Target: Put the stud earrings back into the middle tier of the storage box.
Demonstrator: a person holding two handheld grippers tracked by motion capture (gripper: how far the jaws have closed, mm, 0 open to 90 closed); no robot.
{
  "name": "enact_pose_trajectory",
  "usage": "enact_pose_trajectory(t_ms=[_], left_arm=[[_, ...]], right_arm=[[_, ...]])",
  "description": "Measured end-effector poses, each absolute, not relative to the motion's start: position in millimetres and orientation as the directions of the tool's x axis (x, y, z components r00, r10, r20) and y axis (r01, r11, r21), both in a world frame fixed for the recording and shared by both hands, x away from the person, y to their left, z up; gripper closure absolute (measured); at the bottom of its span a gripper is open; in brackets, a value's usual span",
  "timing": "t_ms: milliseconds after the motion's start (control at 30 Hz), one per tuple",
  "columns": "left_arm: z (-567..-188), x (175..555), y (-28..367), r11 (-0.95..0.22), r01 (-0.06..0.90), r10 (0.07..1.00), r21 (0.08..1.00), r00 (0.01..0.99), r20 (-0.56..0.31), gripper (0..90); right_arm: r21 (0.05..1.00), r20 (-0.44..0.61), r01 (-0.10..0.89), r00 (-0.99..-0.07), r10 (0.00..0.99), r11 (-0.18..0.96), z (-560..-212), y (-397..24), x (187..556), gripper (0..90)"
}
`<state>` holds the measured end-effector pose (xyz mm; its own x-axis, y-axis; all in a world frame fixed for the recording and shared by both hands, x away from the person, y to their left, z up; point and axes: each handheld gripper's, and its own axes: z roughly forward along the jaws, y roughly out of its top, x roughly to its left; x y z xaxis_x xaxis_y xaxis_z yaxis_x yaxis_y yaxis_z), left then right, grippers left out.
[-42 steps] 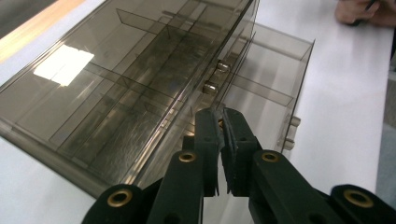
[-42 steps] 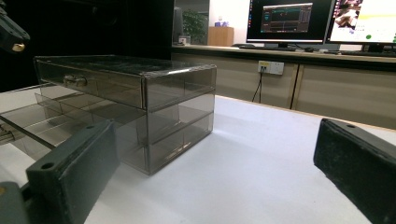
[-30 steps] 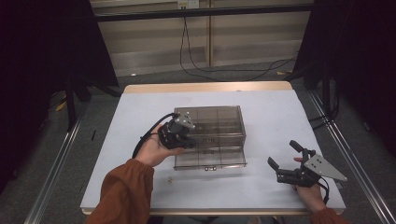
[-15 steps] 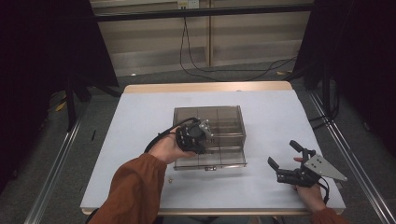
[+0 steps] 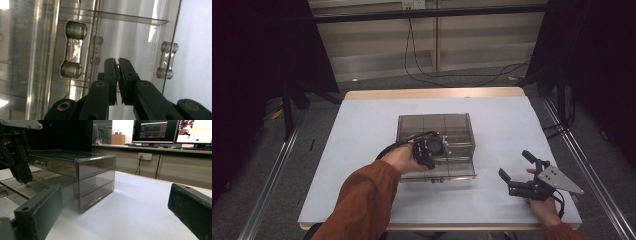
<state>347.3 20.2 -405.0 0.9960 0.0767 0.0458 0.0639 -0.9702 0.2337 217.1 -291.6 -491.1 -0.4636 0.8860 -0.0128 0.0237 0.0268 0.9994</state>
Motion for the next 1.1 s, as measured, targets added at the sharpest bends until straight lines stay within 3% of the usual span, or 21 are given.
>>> enact_pose_trajectory(t_ms=[400, 633, 1100], left_arm=[[-408.2, 349.3, 16.1, -0.972, 0.070, 0.080, 0.225, 0.996, 0.034, 84.3], [-401.4, 346.0, 21.9, -0.957, 0.079, 0.093, 0.278, 0.995, 0.037, 82.0], [-386.1, 336.1, 75.6, -0.803, 0.221, 0.241, 0.553, 0.970, -0.036, 79.2]], right_arm=[[0.999, -0.016, 0.022, -0.465, 0.885, 0.029, -491.2, -291.8, 217.0, 0.0], [0.999, -0.017, 0.022, -0.465, 0.885, 0.031, -491.2, -291.8, 217.0, 0.0], [0.999, -0.017, 0.021, -0.464, 0.886, 0.030, -491.2, -291.5, 216.9, 0.0]])
